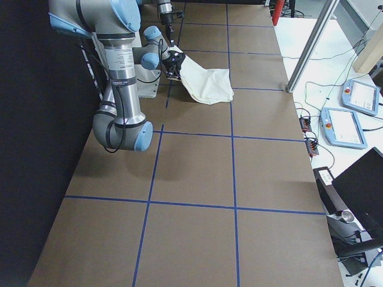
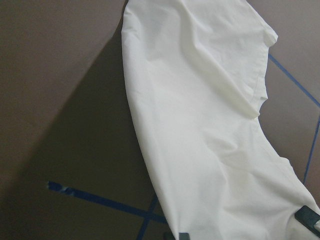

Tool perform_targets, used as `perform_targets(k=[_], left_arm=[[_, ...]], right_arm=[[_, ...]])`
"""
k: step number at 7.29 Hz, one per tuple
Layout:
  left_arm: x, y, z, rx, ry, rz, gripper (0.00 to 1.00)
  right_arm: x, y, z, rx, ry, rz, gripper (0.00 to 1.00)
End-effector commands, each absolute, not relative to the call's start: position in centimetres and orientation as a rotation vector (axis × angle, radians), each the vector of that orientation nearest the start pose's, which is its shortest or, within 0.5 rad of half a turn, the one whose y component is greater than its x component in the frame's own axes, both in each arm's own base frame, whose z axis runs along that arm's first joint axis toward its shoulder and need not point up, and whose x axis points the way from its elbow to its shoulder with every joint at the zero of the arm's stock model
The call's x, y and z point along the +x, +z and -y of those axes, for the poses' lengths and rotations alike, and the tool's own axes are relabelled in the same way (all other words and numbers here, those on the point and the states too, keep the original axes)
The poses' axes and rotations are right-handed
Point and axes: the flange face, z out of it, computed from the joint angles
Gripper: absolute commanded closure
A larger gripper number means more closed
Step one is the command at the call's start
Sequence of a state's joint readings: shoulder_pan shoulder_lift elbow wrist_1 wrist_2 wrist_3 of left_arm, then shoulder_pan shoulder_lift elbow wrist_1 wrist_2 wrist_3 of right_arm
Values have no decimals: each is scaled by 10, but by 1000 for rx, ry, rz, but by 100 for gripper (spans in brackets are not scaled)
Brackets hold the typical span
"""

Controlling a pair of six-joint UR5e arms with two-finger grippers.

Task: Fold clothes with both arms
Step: 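Lift the near edge with both grippers and fold it onto the far edge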

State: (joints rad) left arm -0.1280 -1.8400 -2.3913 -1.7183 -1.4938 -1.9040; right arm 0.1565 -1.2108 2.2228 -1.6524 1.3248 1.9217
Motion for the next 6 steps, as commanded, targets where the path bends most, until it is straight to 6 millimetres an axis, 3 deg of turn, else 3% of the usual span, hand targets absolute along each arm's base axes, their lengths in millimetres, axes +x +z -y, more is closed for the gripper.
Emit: perform_targets(k=[1,3,4,6], left_arm=[[406,154,234,58,-417,-1205,100],[421,167,309,126,-398,-1122,100],[433,175,345,176,-399,-1076,100],[448,204,403,243,-413,-1013,100]], right_arm=[[-480,203,294,185,629,908,100],[-483,200,360,182,661,864,100],[-498,204,385,198,674,839,100],[-542,231,430,215,700,834,100]])
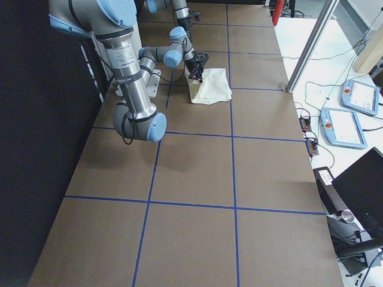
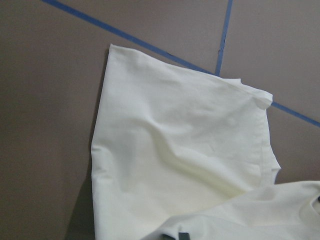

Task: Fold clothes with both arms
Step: 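Lift the near edge with both grippers and fold it onto the far edge, then release the fold and raise both grippers, right gripper pressing the near edge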

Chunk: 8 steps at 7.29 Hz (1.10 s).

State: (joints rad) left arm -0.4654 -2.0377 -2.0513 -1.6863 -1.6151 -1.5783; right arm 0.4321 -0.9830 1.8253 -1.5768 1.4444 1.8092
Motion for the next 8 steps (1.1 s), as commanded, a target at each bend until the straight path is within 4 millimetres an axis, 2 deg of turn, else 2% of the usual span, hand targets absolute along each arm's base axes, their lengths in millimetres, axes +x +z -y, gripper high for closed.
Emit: perform_targets(k=[1,2,3,5,6,7,8], left_arm=[[459,221,427,264,-415,-995,100],[475,240,447,279,-409,-976,100],[484,263,463,283,-419,-964,100],[498,287,472,283,-409,-934,100],[499,288,473,285,-405,-938,90],[498,285,471,337,-323,-954,1],[493,284,472,367,-274,-959,0]], right_arm=[[-560,236,453,229,698,820,100],[-570,241,472,230,706,792,100],[-576,247,478,229,704,789,100],[-597,283,488,228,696,770,100],[-596,285,489,263,617,753,22],[-592,277,492,300,534,753,0],[-572,266,507,290,521,776,0]])
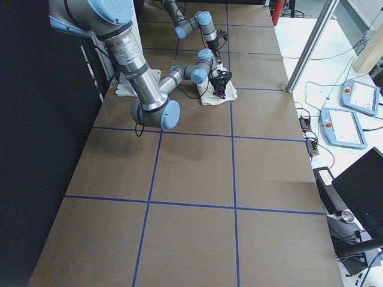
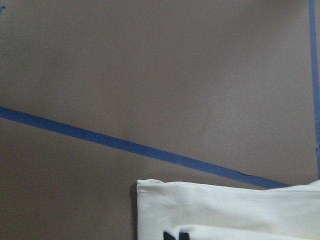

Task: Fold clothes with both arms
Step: 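Release the fold and raise both grippers, right gripper pressing the near edge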

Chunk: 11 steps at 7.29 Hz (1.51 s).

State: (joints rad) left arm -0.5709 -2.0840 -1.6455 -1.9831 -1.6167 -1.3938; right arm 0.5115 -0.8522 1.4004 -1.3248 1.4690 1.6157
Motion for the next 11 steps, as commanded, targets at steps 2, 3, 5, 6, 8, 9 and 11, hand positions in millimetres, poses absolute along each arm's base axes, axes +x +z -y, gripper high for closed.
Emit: perform_targets(k=[2,3,5,6,8,9,11], left_arm=[[459,280,498,357,-185,-982,0],[443,286,507,377,-131,-980,0],[442,292,507,370,-136,-973,0],[443,292,506,367,-137,-974,0],[444,293,505,361,-144,-975,0],[444,293,505,359,-149,-975,0],[444,293,505,357,-153,-976,0]], right_arm=[[-535,228,507,265,417,866,0],[-534,219,503,274,402,880,0],[-566,219,456,357,289,860,0],[-580,220,440,431,221,825,0],[-595,243,420,513,60,740,0],[-604,250,411,536,55,715,0],[-610,257,408,531,49,702,0]])
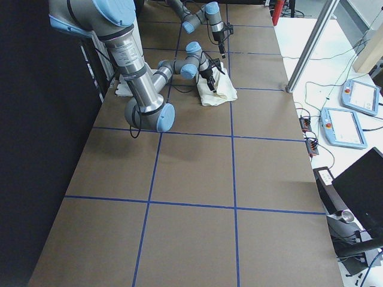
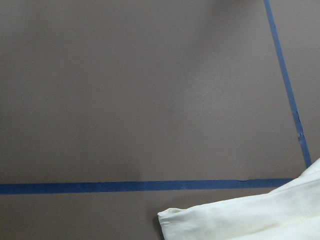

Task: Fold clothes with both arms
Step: 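Move the right gripper toward the far side of the folded shirt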

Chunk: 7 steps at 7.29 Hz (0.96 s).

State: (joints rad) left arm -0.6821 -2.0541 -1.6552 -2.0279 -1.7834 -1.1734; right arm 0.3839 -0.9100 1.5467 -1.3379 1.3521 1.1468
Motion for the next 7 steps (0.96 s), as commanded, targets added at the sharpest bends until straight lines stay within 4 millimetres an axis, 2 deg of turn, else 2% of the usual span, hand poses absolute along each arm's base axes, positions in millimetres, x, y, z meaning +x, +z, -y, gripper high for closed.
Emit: perform_targets(k=[1,2,3,4,5,6,7], left_arm=[[444,294,505,355,-156,-976,0],[443,294,505,355,-156,-977,0],[443,294,505,355,-156,-977,0],[443,294,505,355,-156,-977,0],[443,295,505,355,-156,-976,0],[443,293,505,356,-155,-978,0],[443,293,505,356,-155,-978,0]], right_arm=[[-617,261,413,545,59,680,0],[-619,266,419,564,76,660,0],[-612,265,430,572,94,654,0],[-608,259,448,580,117,646,0],[-619,253,470,581,137,626,0],[-624,260,495,586,161,600,0],[-614,269,520,597,188,589,0]])
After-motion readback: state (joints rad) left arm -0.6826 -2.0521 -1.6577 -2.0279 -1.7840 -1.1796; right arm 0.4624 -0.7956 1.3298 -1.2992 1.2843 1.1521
